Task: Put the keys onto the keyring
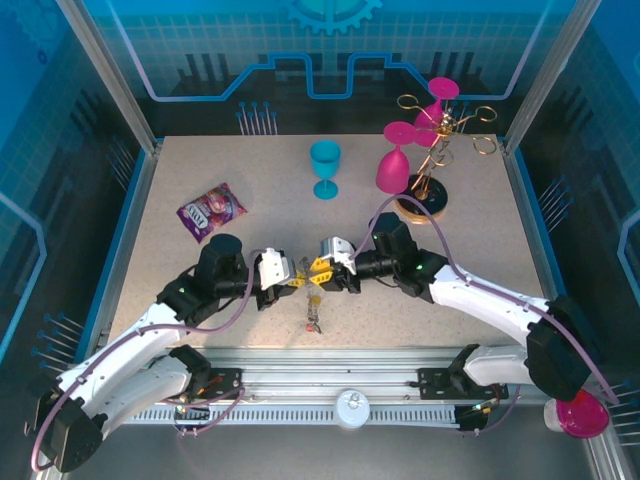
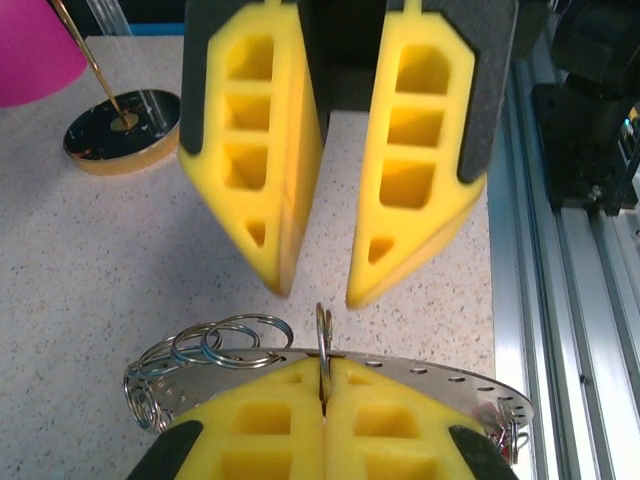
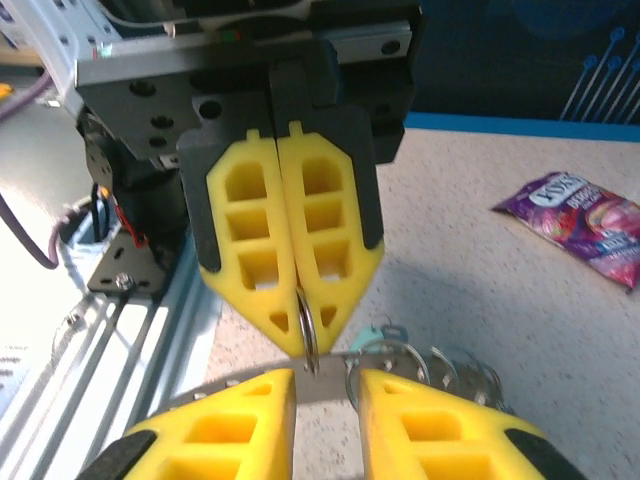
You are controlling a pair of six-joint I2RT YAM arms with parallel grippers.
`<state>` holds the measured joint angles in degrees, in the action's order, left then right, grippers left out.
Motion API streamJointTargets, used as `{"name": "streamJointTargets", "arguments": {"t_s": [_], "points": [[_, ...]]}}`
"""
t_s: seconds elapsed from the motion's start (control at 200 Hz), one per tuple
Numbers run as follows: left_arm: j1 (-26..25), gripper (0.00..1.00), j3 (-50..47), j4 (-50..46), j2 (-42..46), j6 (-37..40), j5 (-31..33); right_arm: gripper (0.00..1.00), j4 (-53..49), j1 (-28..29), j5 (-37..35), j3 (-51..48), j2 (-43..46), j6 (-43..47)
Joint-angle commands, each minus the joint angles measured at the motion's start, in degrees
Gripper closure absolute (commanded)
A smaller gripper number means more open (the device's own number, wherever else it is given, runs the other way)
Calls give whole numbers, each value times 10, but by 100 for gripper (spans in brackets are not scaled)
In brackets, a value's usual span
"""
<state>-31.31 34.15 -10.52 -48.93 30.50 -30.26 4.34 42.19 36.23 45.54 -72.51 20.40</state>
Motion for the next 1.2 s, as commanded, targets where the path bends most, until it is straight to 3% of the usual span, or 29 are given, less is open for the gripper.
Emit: {"name": "streamJointTargets", "arguments": {"t_s": [0.0,0.51,0.6,0.806,1.006,1.196], "points": [[-4,100,30,-33,7,30,5,76,-94,-1,-49,30,19,70],[-4,100,54,-76,-5,50,9,75,-89,42,-42,75,-23,71],[-4,100,54,-73,0,34,56,75,-52,38,-72,56,-12,45],[3,100,49,-94,29,-20,234,72,-12,17,-239,26,8,-85],[57,100,33,-81,77,-75,294,74,-40,42,-270,24,-14,-117],[121,100,18,-32,83,-136,360,74,-32,96,-293,58,-101,-160]]}}
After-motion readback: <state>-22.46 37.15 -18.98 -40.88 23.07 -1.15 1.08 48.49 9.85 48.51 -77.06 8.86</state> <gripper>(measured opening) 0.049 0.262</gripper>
